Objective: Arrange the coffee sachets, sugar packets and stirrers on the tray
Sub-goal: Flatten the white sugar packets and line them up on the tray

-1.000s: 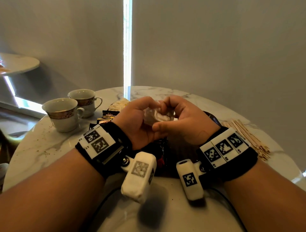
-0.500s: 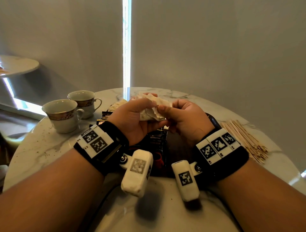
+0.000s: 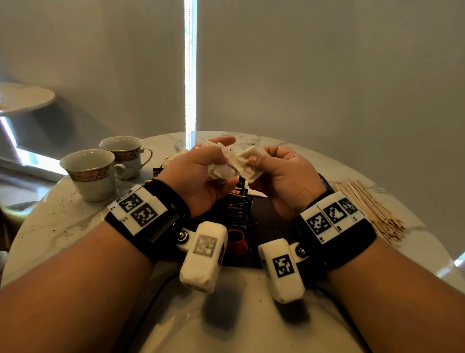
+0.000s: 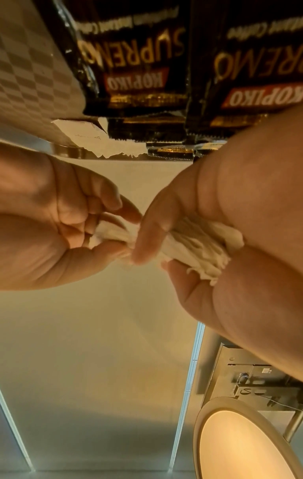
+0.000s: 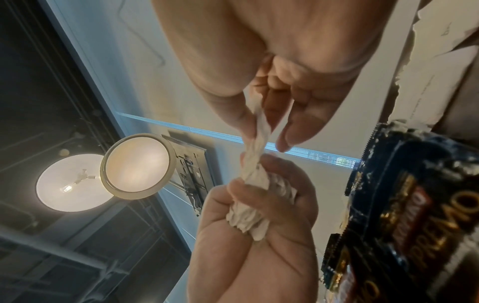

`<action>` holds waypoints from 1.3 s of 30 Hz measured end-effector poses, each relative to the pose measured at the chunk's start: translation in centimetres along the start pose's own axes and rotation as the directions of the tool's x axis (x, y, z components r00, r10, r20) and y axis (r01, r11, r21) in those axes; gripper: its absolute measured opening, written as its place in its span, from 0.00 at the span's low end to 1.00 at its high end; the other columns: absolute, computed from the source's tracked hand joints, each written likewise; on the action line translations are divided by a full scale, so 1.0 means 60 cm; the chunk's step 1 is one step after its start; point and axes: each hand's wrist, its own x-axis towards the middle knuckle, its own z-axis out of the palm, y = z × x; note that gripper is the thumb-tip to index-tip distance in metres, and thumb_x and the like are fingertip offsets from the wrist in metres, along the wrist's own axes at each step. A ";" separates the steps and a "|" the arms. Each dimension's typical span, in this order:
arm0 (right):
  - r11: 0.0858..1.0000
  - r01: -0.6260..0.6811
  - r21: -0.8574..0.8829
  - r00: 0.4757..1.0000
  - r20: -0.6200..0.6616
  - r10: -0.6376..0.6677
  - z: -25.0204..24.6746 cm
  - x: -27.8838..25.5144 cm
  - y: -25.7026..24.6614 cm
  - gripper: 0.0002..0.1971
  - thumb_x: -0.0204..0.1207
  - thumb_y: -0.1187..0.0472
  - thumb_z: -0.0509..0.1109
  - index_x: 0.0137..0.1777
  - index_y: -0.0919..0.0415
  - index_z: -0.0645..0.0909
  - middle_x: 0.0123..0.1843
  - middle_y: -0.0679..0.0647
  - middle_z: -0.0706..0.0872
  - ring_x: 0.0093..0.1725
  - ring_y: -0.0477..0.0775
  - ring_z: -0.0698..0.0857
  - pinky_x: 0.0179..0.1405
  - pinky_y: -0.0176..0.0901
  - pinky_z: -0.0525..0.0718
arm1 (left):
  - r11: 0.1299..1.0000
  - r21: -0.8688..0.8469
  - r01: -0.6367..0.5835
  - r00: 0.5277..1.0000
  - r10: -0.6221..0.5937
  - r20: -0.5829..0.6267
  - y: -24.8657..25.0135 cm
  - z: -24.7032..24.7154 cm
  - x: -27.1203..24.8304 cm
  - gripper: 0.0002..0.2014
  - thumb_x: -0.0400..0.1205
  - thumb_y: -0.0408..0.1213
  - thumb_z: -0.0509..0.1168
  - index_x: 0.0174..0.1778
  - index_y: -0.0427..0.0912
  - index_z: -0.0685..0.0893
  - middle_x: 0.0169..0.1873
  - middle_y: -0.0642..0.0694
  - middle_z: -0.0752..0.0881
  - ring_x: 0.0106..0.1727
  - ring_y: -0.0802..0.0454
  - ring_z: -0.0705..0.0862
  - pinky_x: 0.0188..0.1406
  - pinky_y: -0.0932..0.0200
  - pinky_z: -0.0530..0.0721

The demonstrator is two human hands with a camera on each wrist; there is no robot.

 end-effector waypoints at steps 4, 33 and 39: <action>0.997 0.066 0.035 0.998 0.014 -0.066 0.000 0.000 -0.004 0.11 0.77 0.80 0.63 0.50 0.69 0.84 0.42 0.65 0.88 0.40 0.63 0.88 0.35 0.53 0.90 | 0.998 0.014 0.059 0.998 -0.058 -0.015 0.001 0.001 -0.001 0.09 0.79 0.27 0.64 0.52 0.38 0.86 0.56 0.33 0.80 0.45 0.42 0.82 0.30 0.59 0.85; 0.993 0.111 -0.046 0.992 0.061 -0.108 -0.002 -0.005 -0.004 0.04 0.80 0.69 0.70 0.52 0.70 0.85 0.41 0.62 0.89 0.30 0.51 0.87 0.20 0.35 0.79 | 0.975 0.218 -0.035 0.999 0.043 -0.032 -0.013 -0.002 0.010 0.25 0.83 0.38 0.71 0.74 0.31 0.77 0.51 0.38 0.87 0.40 0.49 0.87 0.31 0.58 0.86; 0.982 0.078 -0.170 0.997 0.034 -0.073 -0.010 0.008 0.005 0.11 0.77 0.63 0.76 0.55 0.69 0.86 0.44 0.65 0.90 0.32 0.58 0.81 0.19 0.39 0.73 | 0.975 0.213 -0.064 0.998 0.068 -0.012 -0.013 -0.002 0.011 0.29 0.79 0.43 0.74 0.72 0.30 0.79 0.52 0.36 0.87 0.42 0.47 0.87 0.31 0.57 0.85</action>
